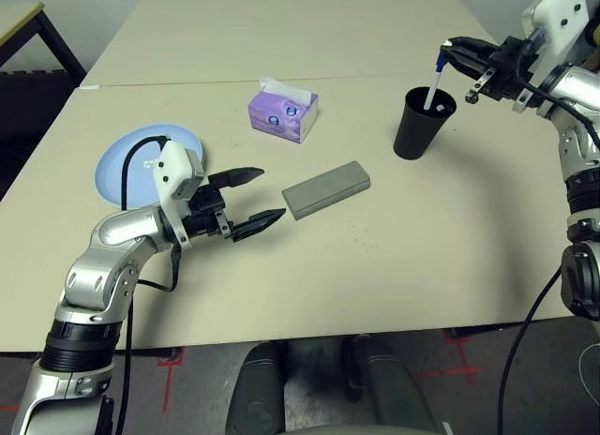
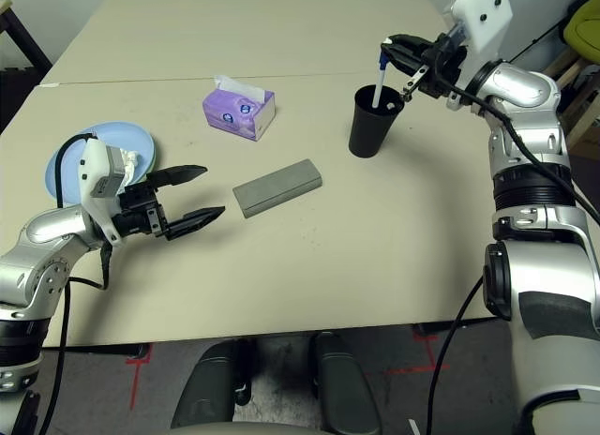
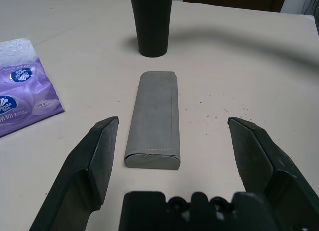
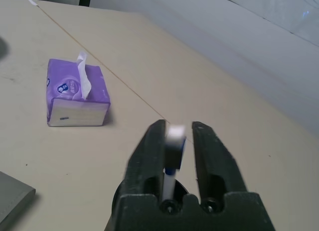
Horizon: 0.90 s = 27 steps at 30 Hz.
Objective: Organize and tidy the items on the table.
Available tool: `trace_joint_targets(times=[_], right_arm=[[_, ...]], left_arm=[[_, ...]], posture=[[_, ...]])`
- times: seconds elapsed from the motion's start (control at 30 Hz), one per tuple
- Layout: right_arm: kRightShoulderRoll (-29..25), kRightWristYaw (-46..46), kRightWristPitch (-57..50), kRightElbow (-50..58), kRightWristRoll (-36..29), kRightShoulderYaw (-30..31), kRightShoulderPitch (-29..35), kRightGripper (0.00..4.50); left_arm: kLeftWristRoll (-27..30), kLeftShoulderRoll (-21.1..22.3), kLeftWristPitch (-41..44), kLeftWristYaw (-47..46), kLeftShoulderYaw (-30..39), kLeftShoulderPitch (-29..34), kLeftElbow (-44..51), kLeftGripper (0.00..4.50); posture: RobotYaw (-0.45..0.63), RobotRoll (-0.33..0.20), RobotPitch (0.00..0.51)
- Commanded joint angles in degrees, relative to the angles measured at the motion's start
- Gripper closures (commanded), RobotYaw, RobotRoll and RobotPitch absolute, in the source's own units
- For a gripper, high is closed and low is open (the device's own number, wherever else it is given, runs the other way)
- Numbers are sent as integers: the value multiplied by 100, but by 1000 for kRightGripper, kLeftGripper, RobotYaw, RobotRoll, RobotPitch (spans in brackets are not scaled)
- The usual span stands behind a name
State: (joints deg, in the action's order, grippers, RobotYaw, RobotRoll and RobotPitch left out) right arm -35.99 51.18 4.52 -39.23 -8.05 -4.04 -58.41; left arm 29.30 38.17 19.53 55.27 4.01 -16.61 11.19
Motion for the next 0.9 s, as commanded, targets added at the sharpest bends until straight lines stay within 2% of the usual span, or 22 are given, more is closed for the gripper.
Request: trace_joint_targets(times=[0.03, 0.17, 0.2, 0.4, 0.6, 0.9], right_arm=[[-19, -43, -6, 67, 135, 97, 115, 1697], [1, -69, 4, 71, 178, 121, 179, 212], [6, -77, 3, 77, 185, 123, 187, 41], [60, -309, 35, 47, 224, 76, 152, 41], [172, -910, 26, 114, 263, 9, 230, 41], [342, -2076, -350, 443, 289, -221, 580, 41]], left_arm=[[-39, 28, 45, -20, -32, 77, 188, 0], [-50, -4, 61, -77, -49, 75, 225, 0], [-50, -11, 65, -93, -51, 71, 236, 0], [-85, -120, -25, -377, 69, -113, 155, 0], [-85, -401, 12, -1063, 388, -449, -9, 0], [-630, -1053, -455, -2755, 1001, -1005, -592, 0]], posture=[[78, 0, 93], [80, 0, 89], [80, 0, 89], [80, 0, 79], [80, 0, 69], [69, 0, 65]])
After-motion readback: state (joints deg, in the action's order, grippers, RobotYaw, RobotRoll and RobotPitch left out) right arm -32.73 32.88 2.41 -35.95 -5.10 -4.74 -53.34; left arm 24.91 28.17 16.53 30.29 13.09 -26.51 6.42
